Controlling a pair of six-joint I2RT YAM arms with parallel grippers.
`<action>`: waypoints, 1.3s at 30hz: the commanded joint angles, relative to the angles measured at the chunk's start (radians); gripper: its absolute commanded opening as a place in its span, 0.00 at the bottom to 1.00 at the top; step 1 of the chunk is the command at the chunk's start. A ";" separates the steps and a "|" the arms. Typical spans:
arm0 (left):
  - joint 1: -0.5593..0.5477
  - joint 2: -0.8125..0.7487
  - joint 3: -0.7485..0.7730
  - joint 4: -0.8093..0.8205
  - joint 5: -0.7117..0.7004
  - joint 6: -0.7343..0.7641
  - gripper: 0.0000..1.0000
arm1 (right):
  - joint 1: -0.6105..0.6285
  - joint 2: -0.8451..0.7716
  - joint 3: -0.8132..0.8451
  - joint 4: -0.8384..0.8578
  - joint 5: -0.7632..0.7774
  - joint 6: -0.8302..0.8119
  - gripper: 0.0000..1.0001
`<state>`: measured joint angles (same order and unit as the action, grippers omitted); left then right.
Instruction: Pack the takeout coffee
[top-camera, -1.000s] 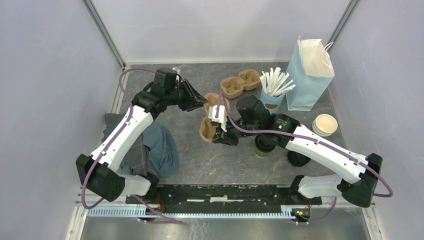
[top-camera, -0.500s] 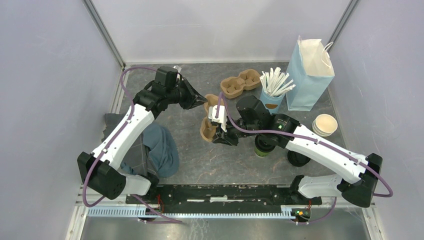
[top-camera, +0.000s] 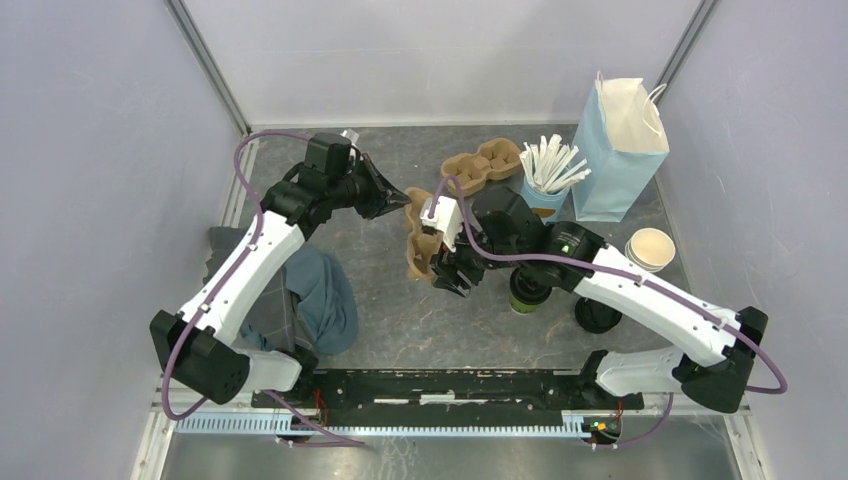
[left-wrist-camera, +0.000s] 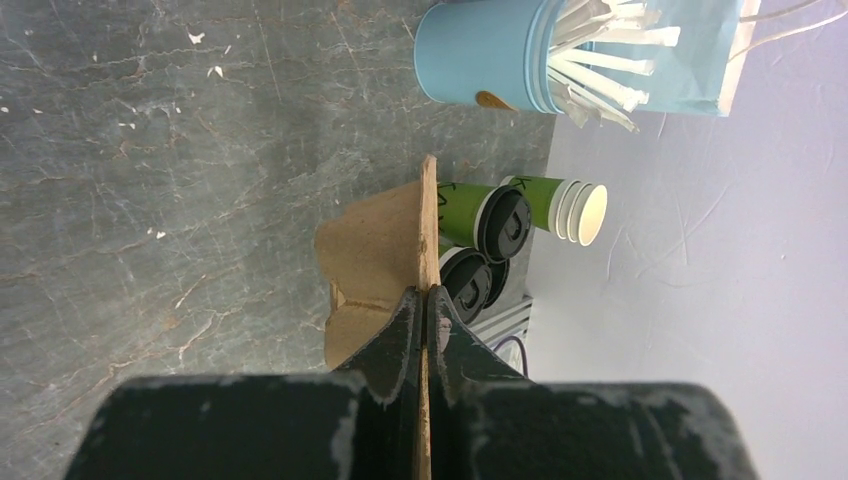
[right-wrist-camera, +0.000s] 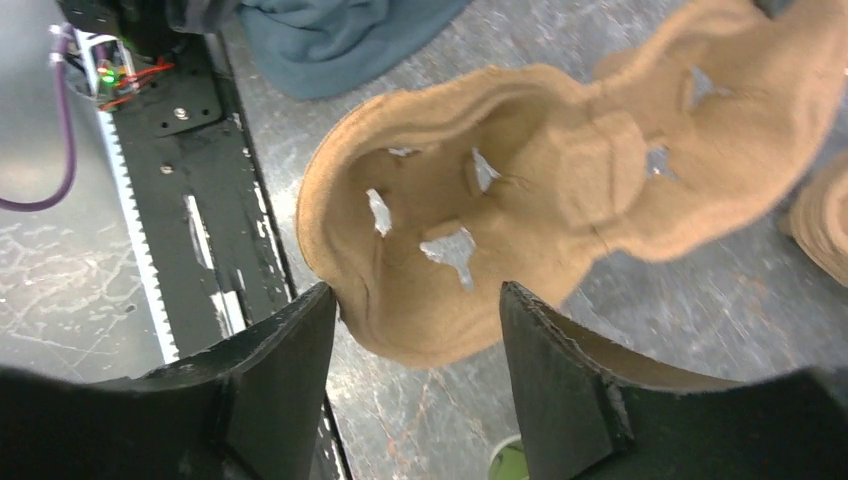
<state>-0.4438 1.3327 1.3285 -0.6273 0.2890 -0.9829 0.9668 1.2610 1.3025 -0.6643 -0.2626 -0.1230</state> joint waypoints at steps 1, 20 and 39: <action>0.009 -0.015 0.010 -0.020 -0.019 0.085 0.02 | 0.004 -0.065 0.054 -0.093 0.163 0.090 0.70; 0.019 -0.045 0.142 -0.234 -0.170 0.266 0.02 | -0.034 -0.172 0.168 -0.234 0.792 0.262 0.98; -0.020 -0.087 0.178 -0.336 -0.262 0.587 0.02 | -1.119 0.259 0.572 -0.074 0.340 0.300 0.95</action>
<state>-0.4328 1.2518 1.4807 -0.9291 0.1104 -0.5095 0.0101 1.4956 1.8030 -0.8234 0.2340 0.1360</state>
